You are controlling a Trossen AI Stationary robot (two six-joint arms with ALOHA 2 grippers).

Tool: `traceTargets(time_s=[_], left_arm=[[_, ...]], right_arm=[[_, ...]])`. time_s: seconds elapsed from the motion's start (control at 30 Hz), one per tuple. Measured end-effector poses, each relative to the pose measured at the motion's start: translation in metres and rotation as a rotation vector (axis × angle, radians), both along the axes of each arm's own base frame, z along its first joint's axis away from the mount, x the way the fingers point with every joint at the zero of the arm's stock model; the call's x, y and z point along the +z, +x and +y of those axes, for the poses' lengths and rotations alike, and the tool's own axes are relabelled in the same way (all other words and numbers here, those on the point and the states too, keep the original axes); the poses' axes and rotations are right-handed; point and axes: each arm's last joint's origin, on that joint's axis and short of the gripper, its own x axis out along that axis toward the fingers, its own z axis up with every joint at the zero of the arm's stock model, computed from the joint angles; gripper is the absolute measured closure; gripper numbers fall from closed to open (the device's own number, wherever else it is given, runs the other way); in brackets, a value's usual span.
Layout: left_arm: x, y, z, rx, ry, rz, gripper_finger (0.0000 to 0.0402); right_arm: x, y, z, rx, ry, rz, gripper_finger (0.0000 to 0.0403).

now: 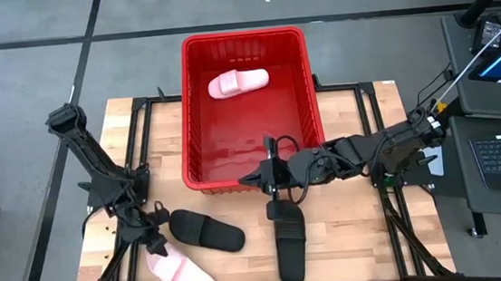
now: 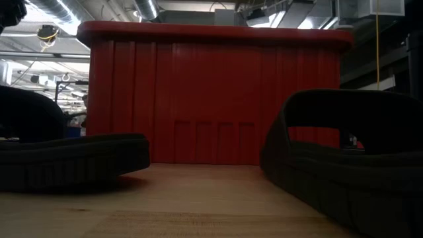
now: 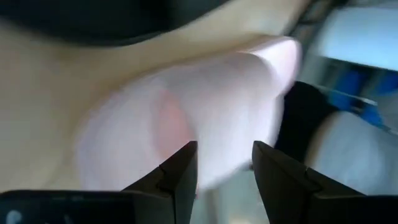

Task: Pick and place slides into bin
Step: Put the pink slide into the bin

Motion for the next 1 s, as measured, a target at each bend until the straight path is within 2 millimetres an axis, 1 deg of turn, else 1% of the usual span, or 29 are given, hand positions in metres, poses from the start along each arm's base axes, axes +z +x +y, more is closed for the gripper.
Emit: traceTargets(time_s=[0.07, 0.13, 0.27, 0.33, 0.4, 0.77, 1.0], left_arm=[[-0.006, 0.005, -0.002, -0.006, -0.043, -0.061, 0.0256], [-0.014, 0.007, -0.002, -0.006, -0.072, -0.072, 0.0256], [-0.035, 0.004, 0.000, -0.062, -0.045, 0.077, 0.0256], [-0.040, 0.003, 0.000, -0.090, -0.035, 0.106, 0.0256], [-0.040, 0.004, 0.000, -0.095, -0.030, 0.104, 0.0256], [-0.030, 0.007, 0.000, -0.024, -0.064, -0.006, 0.0256], [-0.027, 0.009, -0.002, -0.001, -0.109, -0.022, 0.0256]], right_arm=[[0.000, 0.000, 0.001, 0.003, 0.003, 0.000, 0.0393], [0.000, -0.001, 0.002, 0.006, 0.002, 0.000, 0.0393], [0.000, -0.001, 0.003, 0.006, 0.003, -0.001, 0.0393], [0.000, -0.001, 0.003, 0.006, 0.002, -0.001, 0.0393], [0.000, -0.001, 0.003, 0.006, 0.002, -0.001, 0.0393], [0.000, -0.001, 0.003, 0.006, -0.003, -0.001, 0.0393], [0.000, -0.001, 0.002, 0.006, -0.004, -0.001, 0.0393]])
